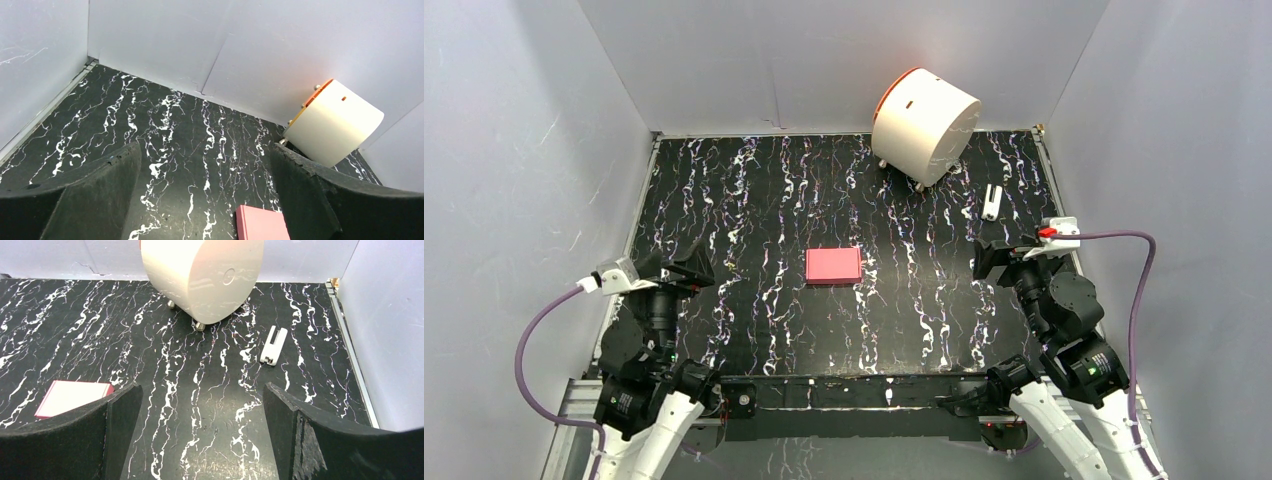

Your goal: Fold the paper box

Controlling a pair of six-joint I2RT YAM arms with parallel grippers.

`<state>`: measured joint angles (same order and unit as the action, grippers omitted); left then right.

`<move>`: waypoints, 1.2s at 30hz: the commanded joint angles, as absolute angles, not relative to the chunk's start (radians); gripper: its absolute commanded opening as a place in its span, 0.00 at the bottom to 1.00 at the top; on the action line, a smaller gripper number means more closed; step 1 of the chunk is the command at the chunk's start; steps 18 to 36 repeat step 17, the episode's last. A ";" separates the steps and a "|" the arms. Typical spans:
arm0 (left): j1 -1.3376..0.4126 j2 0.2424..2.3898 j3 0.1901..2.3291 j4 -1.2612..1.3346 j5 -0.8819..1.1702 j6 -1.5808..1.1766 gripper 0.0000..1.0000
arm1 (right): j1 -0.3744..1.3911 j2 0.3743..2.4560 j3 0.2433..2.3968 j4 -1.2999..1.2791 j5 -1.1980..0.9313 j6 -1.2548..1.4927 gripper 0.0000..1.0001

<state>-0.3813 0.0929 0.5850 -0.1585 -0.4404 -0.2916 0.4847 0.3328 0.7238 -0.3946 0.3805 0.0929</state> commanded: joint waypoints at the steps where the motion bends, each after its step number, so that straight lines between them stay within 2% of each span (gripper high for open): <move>1: -0.380 0.101 0.580 -0.136 -0.513 -0.324 0.96 | 0.482 0.327 0.739 -0.353 0.412 0.080 0.98; 36: -0.379 0.108 0.575 -0.150 -0.476 -0.298 0.96 | 0.482 0.341 0.736 -0.349 0.399 0.075 0.99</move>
